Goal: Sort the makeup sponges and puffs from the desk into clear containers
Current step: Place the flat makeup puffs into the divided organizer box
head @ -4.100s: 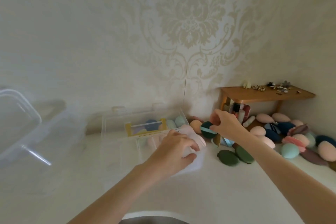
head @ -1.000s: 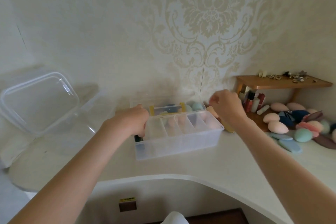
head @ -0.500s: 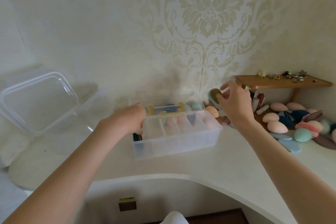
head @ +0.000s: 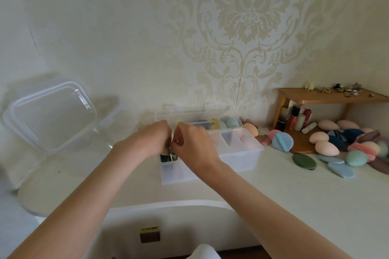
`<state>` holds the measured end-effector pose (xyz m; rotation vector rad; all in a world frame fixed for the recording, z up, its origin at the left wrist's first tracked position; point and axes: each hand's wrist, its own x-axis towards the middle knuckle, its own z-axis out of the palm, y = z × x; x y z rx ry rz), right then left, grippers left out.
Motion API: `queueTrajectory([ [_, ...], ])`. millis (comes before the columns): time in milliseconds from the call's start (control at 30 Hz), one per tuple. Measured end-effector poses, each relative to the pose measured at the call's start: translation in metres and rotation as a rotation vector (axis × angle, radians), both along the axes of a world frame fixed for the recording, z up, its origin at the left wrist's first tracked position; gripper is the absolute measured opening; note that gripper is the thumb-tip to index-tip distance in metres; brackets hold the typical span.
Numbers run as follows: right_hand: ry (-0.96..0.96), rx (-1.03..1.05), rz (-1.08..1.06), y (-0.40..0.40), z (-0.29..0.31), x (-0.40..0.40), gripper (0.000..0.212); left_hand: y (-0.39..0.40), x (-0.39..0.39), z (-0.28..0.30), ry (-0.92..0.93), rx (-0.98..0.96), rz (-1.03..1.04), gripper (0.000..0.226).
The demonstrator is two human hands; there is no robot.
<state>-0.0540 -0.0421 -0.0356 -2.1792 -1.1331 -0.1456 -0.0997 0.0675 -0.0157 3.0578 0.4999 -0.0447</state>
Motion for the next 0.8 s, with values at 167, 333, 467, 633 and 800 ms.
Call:
queueTrajectory([
  [167, -0.032, -0.101, -0.012, 0.009, -0.013, 0.006, 0.018, 0.001, -0.001, 0.000, 0.008, -0.058, 0.008, 0.023],
  [333, -0.072, -0.203, 0.041, 0.013, -0.015, 0.011, 0.028, -0.001, -0.004, 0.003, 0.019, -0.059, -0.015, 0.025],
  [467, -0.001, -0.107, 0.068, 0.005, 0.001, 0.016, 0.028, -0.003, -0.004, 0.010, -0.043, -0.068, -0.017, 0.029],
  [633, 0.014, 0.043, -0.053, -0.034, 0.031, 0.053, 0.025, -0.012, 0.008, 0.018, -0.107, -0.147, -0.075, 0.026],
  [800, 0.078, -0.046, -0.364, -0.093, 0.030, 0.123, 0.024, -0.026, 0.033, 0.010, -0.118, -0.183, -0.135, 0.026],
])
